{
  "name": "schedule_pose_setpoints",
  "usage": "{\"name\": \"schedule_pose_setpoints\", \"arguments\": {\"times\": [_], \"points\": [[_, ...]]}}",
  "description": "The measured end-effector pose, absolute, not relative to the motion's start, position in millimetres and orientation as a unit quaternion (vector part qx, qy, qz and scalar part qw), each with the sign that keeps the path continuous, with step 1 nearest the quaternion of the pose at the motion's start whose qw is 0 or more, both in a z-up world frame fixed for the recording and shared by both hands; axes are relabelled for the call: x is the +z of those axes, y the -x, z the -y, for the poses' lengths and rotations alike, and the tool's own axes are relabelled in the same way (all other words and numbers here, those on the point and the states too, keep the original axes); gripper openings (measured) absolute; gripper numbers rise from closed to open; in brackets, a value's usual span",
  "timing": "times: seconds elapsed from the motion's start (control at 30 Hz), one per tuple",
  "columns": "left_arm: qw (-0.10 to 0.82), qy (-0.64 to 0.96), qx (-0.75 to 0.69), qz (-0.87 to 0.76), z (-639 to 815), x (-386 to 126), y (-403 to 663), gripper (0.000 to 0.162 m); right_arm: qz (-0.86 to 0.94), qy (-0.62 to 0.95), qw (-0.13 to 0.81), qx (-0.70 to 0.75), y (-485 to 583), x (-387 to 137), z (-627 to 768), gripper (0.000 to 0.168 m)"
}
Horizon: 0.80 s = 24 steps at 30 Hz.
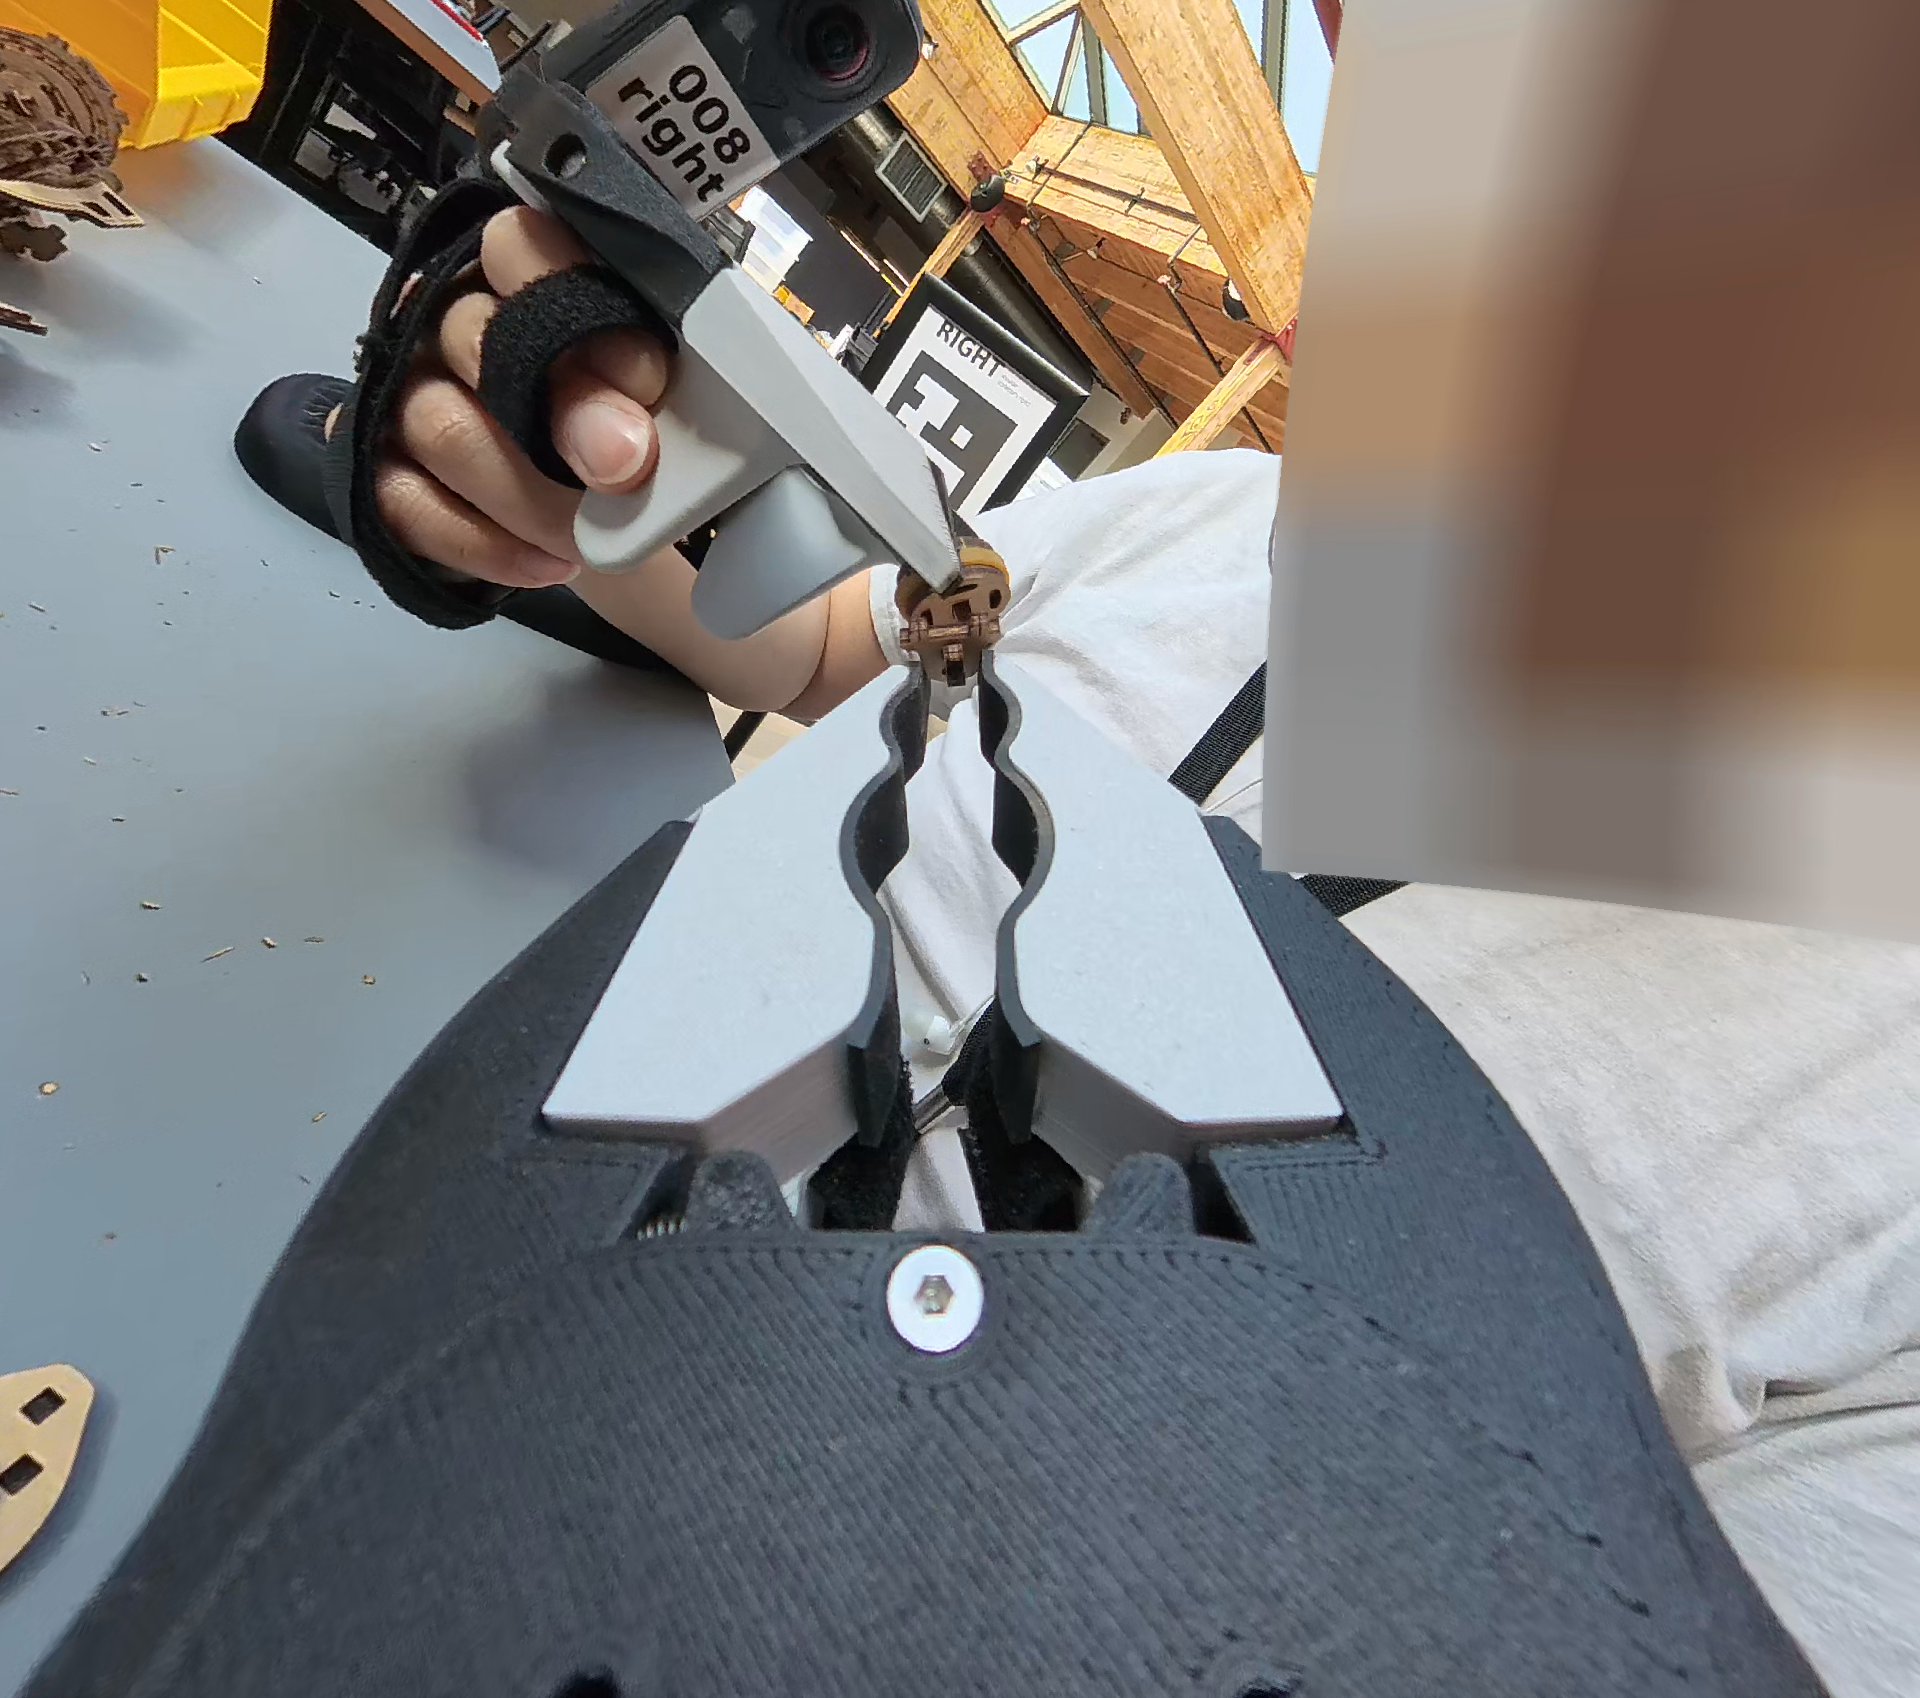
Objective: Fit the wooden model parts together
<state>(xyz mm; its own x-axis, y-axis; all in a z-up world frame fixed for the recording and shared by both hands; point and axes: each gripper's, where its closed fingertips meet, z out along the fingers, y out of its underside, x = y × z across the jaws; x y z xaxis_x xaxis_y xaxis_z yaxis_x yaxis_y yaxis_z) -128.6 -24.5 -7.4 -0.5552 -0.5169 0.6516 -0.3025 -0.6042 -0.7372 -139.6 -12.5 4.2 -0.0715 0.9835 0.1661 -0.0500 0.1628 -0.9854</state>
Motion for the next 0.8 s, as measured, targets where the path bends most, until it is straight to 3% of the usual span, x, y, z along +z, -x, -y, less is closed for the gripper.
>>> {"name": "schedule_pose_setpoints", "arguments": {"times": [0.63,0.7,0.8], "points": [[0.013,0.471,-0.787,-0.397,24,-10,127,0.007,0.539,0.445,0.530,0.480,136,6,4,0.021],[0.021,0.482,-0.780,-0.398,23,-13,129,0.007,0.551,0.482,0.491,0.472,134,-9,-3,0.020],[0.052,0.517,-0.754,-0.402,16,-24,136,0.007,0.613,0.587,0.384,0.364,123,-76,-20,0.021]]}}
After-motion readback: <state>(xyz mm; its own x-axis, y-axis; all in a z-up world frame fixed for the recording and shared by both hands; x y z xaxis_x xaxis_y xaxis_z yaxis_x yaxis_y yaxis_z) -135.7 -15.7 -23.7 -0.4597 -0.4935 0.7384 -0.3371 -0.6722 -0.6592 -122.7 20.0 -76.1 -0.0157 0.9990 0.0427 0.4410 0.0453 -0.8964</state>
